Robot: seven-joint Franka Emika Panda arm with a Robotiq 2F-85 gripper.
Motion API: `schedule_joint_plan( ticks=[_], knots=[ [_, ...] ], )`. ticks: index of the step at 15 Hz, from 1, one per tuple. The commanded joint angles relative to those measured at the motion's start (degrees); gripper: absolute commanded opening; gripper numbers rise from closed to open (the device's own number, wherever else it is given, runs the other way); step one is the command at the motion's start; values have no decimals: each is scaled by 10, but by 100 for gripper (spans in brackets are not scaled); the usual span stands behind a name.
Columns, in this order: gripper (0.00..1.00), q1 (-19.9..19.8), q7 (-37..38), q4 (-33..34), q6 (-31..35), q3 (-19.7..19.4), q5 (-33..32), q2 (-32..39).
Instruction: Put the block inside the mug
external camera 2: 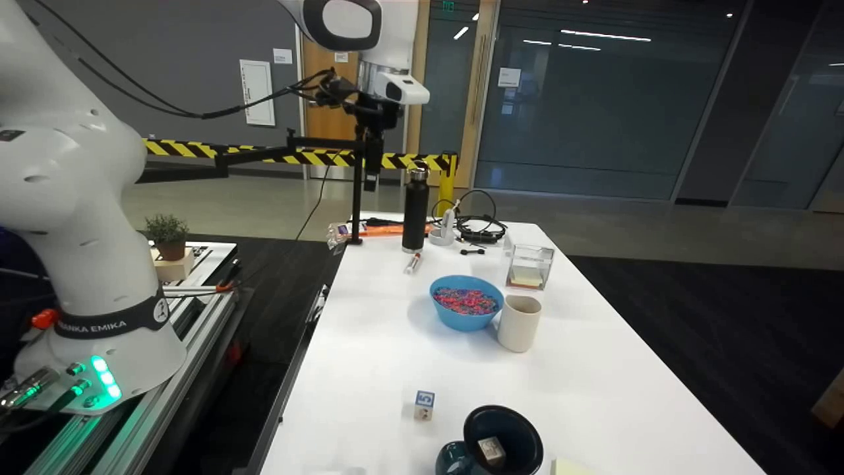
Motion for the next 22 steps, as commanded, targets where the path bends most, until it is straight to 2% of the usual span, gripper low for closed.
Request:
schedule_joint_plan(
  ticks=[1,6,9,13,14,18,21,22],
  knots=[
    [100,-41,52,30,87,-11,-7,67],
    [100,-98,95,50,208,-53,-26,134],
    [100,-123,165,51,258,-66,-64,157],
    [100,-129,245,43,272,-74,-111,189],
    [100,-134,295,41,295,-74,-153,209],
    [100,-126,402,50,299,-99,-243,249],
    [100,-118,433,60,290,-116,-264,268],
    [100,-115,423,64,278,-117,-246,269]
  ],
)
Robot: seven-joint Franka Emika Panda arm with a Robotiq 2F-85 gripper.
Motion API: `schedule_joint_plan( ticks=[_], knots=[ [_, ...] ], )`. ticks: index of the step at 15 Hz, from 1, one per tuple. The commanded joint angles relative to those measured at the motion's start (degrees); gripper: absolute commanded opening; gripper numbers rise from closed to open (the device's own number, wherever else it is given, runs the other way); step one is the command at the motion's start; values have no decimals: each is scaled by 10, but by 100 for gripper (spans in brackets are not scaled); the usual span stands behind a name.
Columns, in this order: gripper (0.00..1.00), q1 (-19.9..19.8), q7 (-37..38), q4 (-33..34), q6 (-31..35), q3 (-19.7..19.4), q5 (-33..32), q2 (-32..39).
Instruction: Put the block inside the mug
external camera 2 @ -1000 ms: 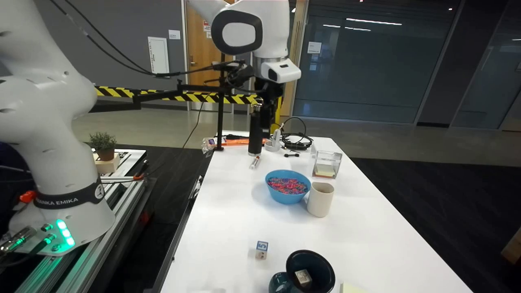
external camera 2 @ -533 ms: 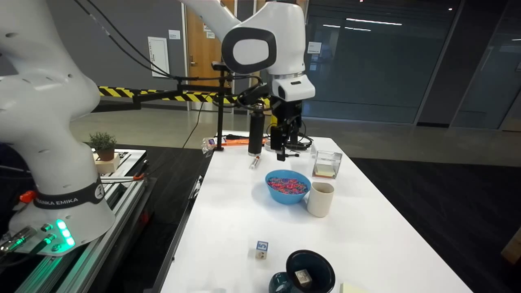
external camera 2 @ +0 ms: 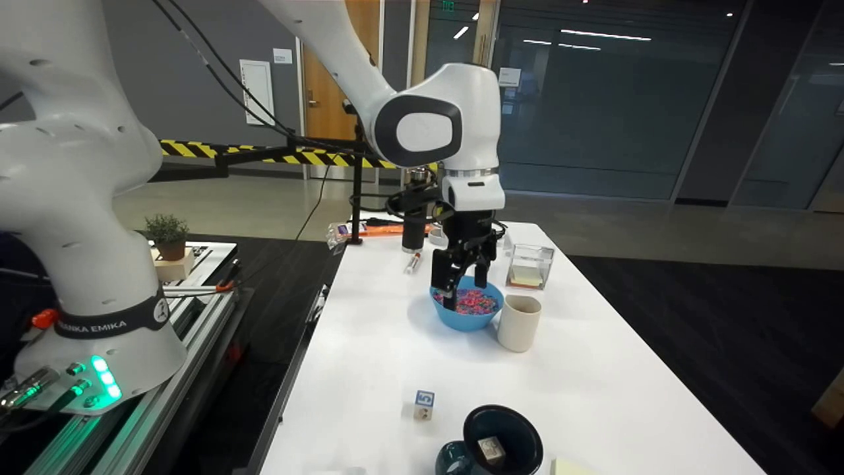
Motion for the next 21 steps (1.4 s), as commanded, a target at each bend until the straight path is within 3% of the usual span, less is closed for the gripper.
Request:
schedule_joint_plan(
  ticks=[1,5,6,9,10,15,18,21],
  knots=[
    [100,17,14,21,-16,-14,2,14],
    [100,34,-19,20,-7,-2,41,0],
    [100,32,-7,15,-2,-13,15,9],
    [100,41,-7,20,-2,-8,22,7],
    [100,43,-25,25,-39,-7,18,8],
    [100,38,-176,28,-54,-11,-7,41],
    [100,37,-262,33,-30,-23,-25,78],
    [100,43,-287,42,9,-47,-67,125]
  ],
)
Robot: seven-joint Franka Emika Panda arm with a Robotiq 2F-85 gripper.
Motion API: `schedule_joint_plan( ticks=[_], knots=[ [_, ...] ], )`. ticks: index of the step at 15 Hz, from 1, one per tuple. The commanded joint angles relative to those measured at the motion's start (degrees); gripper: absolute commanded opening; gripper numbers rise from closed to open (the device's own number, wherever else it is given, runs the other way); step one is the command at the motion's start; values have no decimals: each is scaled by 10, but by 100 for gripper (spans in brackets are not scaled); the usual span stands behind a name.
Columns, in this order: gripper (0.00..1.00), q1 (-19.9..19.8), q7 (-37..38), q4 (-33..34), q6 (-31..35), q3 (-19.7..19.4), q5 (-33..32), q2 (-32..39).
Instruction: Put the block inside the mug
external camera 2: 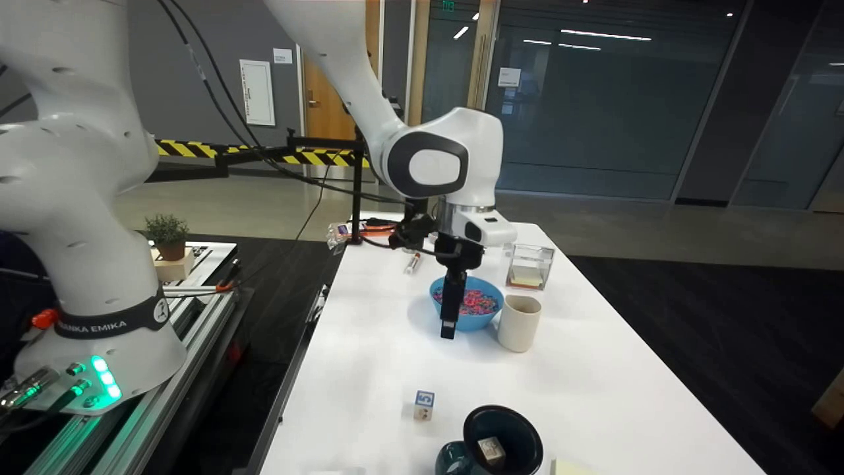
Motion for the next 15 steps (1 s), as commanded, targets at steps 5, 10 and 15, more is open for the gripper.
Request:
schedule_joint_plan(
  ticks=[5,10,15],
  knots=[
    [100,21,-31,32,90,-58,-44,100],
    [100,37,-24,22,117,-80,-27,104],
    [100,34,-24,10,107,-102,-25,98]
  ],
)
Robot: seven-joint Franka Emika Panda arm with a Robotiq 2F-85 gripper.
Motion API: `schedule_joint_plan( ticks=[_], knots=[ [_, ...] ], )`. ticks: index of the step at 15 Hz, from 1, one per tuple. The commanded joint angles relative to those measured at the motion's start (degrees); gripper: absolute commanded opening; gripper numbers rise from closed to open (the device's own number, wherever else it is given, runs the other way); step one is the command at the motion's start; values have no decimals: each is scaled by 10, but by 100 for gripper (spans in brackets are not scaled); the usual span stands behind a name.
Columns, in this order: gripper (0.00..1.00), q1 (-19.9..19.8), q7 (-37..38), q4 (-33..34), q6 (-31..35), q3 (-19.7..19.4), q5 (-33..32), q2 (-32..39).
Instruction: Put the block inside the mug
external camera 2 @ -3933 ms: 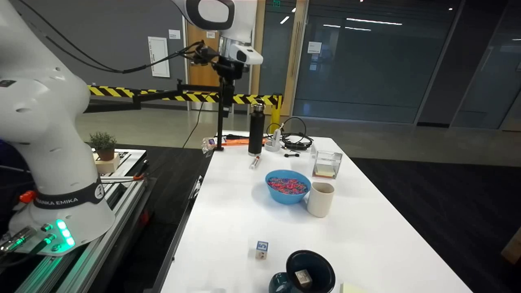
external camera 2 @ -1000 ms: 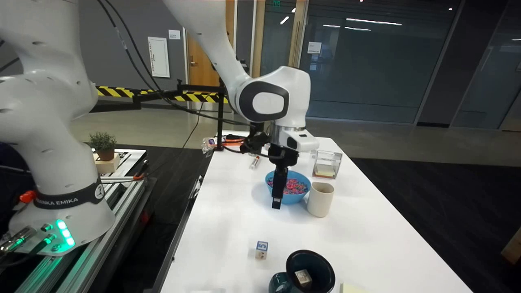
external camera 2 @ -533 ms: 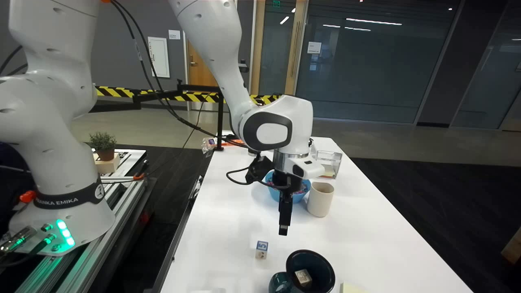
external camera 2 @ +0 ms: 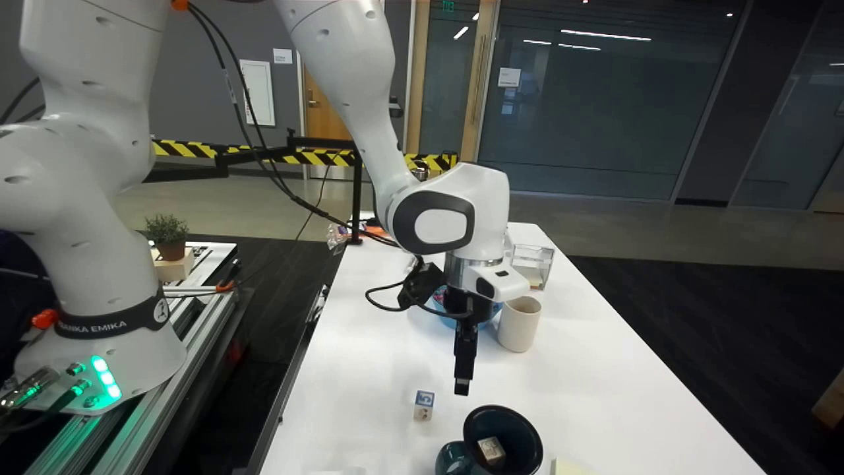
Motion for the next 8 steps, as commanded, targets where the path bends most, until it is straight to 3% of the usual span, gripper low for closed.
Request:
schedule_joint_plan(
  ticks=[1,8],
  knots=[
    [100,5,3,-16,6,-22,5,-8],
    [100,11,-12,-37,-8,-14,13,-23]
  ],
)
